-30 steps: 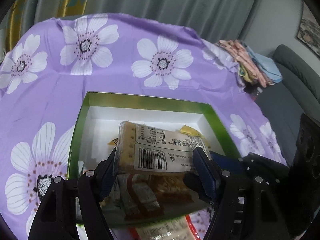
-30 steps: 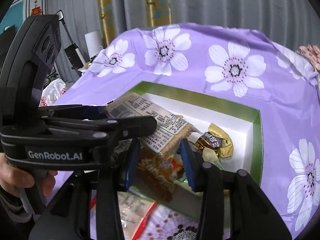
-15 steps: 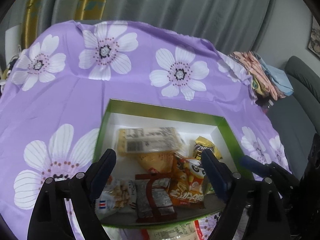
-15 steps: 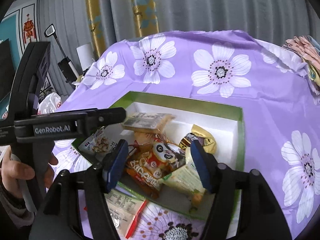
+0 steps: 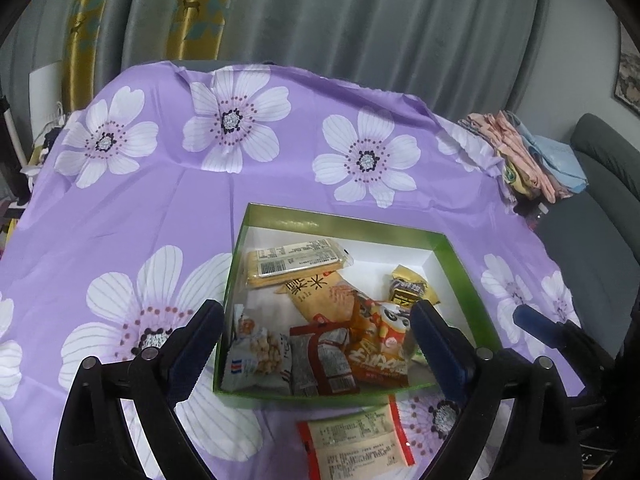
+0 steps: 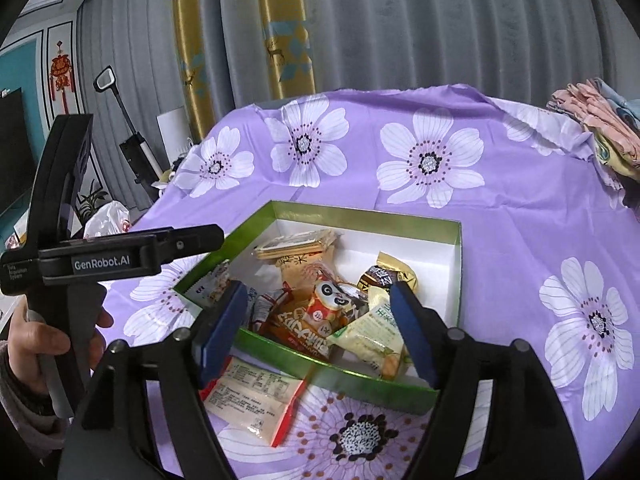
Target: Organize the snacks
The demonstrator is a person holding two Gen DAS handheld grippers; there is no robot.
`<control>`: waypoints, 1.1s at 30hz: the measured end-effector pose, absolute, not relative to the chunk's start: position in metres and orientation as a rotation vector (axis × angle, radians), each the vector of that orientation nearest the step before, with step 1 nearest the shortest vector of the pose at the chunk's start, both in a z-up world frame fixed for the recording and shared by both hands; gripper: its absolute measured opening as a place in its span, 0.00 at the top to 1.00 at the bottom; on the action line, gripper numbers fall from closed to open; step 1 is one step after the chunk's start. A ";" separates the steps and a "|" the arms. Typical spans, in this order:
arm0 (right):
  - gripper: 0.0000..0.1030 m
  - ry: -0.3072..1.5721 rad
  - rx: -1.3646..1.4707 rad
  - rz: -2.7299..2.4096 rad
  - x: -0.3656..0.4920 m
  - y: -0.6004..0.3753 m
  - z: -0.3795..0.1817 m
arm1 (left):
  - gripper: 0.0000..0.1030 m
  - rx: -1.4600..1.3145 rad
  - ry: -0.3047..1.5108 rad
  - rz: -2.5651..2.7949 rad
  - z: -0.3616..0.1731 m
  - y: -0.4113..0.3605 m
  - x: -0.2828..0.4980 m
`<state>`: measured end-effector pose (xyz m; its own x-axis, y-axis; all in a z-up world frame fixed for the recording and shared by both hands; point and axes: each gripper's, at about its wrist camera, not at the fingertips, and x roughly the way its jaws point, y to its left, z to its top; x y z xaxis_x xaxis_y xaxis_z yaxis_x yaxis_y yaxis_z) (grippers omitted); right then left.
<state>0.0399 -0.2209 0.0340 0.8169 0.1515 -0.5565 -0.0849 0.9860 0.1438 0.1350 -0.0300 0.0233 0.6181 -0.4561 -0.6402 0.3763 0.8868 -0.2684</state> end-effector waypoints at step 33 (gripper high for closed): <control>0.14 0.730 0.188 0.108 0.001 -0.194 -0.018 | 0.07 -0.111 0.901 -0.467 -0.036 0.006 0.092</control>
<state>0.0008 -0.1940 -0.0179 0.7409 0.1632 -0.6515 -0.0327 0.9776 0.2078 0.0917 0.0061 -0.0357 0.5282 -0.4360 -0.7287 0.3441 0.8944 -0.2857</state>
